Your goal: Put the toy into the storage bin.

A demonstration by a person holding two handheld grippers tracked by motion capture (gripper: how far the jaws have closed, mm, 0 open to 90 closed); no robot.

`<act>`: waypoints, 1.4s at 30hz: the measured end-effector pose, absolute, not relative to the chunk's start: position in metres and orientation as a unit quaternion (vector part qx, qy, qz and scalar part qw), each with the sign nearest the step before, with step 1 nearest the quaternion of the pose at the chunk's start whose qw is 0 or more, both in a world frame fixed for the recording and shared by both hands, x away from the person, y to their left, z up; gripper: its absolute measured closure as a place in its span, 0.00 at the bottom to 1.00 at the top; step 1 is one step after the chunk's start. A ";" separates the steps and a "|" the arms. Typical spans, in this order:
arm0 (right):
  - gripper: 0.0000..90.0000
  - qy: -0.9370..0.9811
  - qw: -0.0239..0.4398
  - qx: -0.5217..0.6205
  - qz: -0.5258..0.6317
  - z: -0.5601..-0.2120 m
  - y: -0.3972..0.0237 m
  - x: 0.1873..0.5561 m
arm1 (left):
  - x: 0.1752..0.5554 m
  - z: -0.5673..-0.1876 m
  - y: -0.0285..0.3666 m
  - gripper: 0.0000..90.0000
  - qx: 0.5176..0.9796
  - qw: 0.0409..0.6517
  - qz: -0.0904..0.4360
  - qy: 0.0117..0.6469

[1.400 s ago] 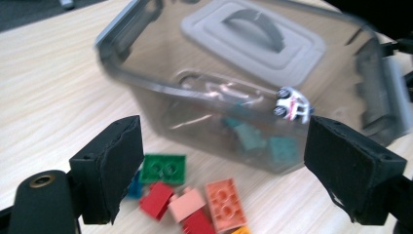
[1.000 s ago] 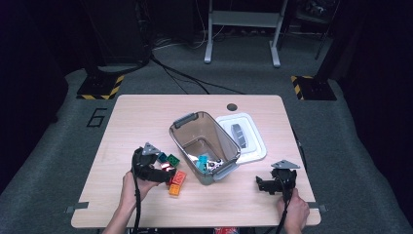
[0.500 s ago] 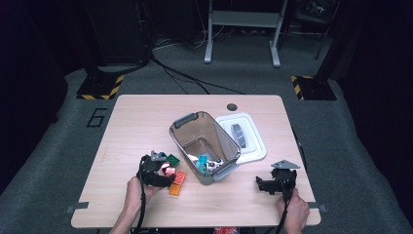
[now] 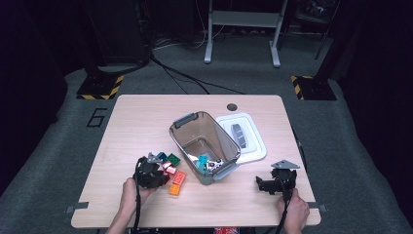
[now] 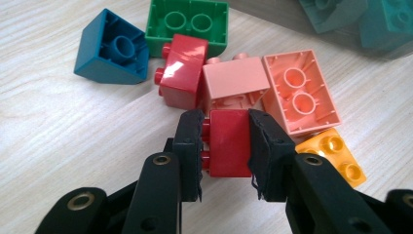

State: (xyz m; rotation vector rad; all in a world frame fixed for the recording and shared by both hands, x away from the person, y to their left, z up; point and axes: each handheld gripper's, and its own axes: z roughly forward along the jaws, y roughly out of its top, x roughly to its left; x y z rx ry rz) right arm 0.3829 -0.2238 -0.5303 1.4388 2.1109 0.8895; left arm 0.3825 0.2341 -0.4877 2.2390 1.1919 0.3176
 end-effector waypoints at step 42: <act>0.00 0.762 0.217 0.520 0.321 -0.530 -0.224 0.383 | 0.401 -0.394 0.260 0.75 0.821 0.341 0.164 0.427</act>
